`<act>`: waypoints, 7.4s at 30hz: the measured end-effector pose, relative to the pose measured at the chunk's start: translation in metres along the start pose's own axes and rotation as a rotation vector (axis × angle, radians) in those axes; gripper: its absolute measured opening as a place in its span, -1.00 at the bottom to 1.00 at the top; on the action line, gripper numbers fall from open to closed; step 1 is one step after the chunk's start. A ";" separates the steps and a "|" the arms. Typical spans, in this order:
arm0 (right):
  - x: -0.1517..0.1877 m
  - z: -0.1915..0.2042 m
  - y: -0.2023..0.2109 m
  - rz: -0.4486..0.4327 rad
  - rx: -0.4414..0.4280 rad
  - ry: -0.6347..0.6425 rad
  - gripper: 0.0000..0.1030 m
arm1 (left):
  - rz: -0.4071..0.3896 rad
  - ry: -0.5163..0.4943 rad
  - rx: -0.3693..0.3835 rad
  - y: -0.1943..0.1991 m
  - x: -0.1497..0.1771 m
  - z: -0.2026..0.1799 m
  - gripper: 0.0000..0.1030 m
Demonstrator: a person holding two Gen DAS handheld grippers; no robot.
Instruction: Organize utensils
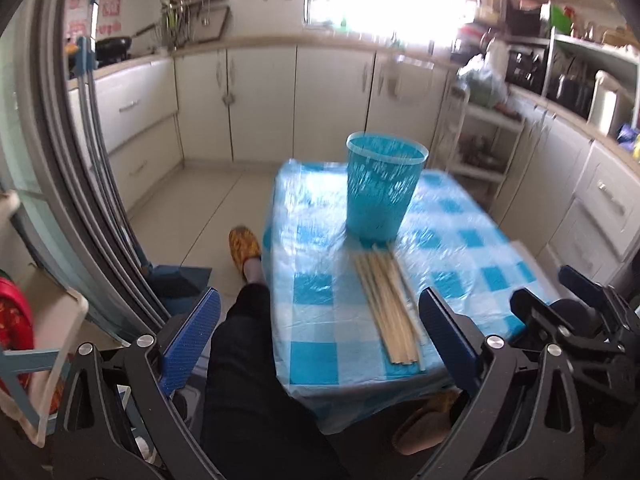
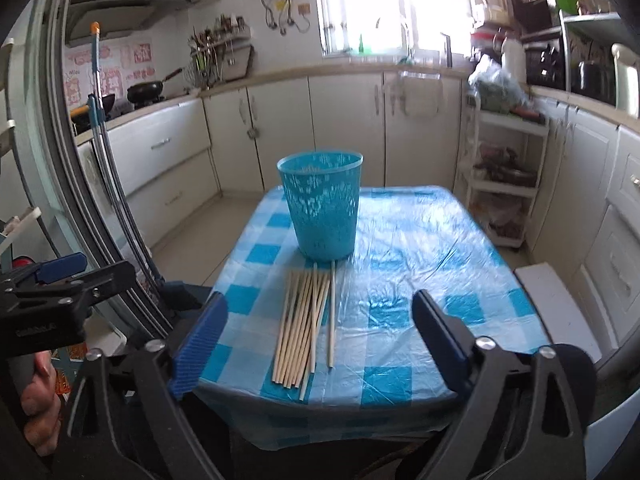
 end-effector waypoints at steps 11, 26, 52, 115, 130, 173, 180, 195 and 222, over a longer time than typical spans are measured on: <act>0.008 -0.020 -0.174 0.267 -0.075 0.001 -0.45 | 0.268 0.076 -0.003 -0.136 0.031 -0.002 0.85; 0.027 -0.050 -0.178 0.326 -0.024 -0.072 -0.88 | 0.361 0.091 0.037 -0.207 0.035 -0.026 0.85; 0.028 -0.049 -0.176 0.278 -0.077 -0.033 -0.33 | 0.382 -0.065 -0.022 -0.257 0.028 -0.072 -0.39; 0.028 -0.058 -0.175 0.242 -0.109 -0.087 -0.16 | -0.188 0.228 0.110 -0.185 -0.149 -0.038 -0.52; 0.032 -0.059 -0.172 0.279 0.025 0.083 -0.77 | 0.146 0.093 -0.040 -0.245 0.002 -0.012 0.71; -0.020 -0.020 -0.113 0.057 0.062 0.222 -0.89 | 0.209 0.051 -0.047 -0.255 0.013 -0.019 0.85; -0.048 -0.012 -0.091 -0.005 -0.022 0.159 -0.89 | 0.209 0.055 -0.046 -0.255 0.013 -0.018 0.85; -0.191 -0.026 -0.059 -0.387 -0.314 -0.158 -0.89 | 0.213 0.059 -0.046 -0.256 0.016 -0.018 0.85; 0.020 -0.045 -0.191 0.413 -0.057 0.195 -0.74 | 0.247 0.155 -0.008 -0.260 0.015 -0.005 0.85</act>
Point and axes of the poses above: each gripper's, at about its wrist camera, not at the fingertips, and y roughly against the way its jaws point, z to its left, x to its underside, the point moved 6 cm from there along -y, roughly the way its jaws point, and after that the axes turned 1 degree about y, right-handed, at the moved point
